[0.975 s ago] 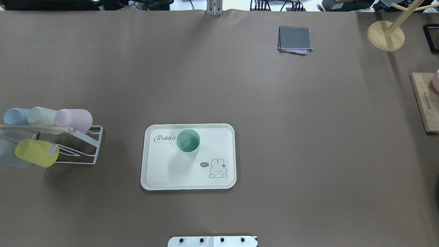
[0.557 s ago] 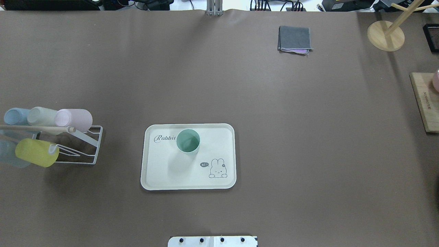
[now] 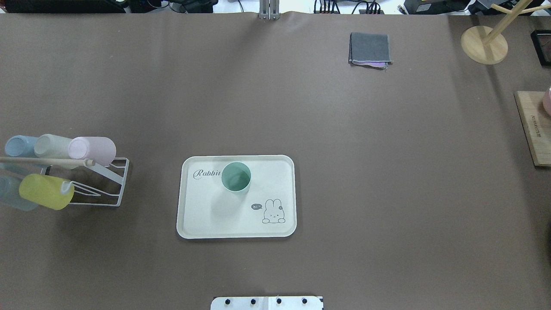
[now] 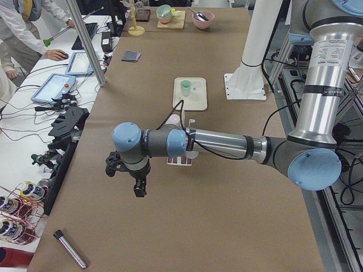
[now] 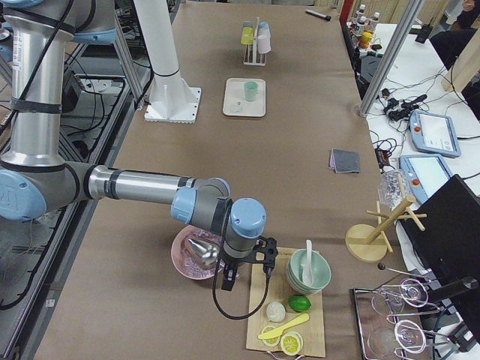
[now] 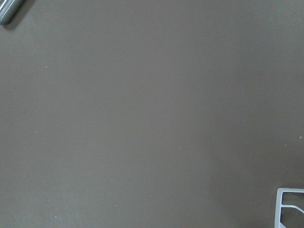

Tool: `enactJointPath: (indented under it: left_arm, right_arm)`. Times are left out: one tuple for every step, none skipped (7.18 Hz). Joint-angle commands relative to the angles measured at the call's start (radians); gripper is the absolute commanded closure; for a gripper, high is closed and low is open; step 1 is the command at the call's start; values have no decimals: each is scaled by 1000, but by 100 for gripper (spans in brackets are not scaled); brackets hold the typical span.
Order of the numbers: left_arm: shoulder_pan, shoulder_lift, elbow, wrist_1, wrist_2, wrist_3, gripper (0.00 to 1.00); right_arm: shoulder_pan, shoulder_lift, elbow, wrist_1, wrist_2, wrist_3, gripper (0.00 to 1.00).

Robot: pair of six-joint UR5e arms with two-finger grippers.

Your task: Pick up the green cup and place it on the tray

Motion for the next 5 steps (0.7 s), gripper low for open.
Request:
enactJointPath:
  left_arm:
    - [-15,6,36,-3,-2,3,2]
    - [-15,9,48,-4,-2,17,2]
    - [-15,10,45,-4,-2,21,2]
    - [-15,10,45,-3,-2,21,2]
    - [-15,9,45,-3,-2,20,2]
  right_arm:
    - [0,0,-1,0,0,1,0]
    - [0,0,-1,0,2,0,0]
    - [0,0,-3,0,2,-2,0]
    - [0,2,-4,0,2,-4,0]
    - [0,2,-4,0,2,-4,0]
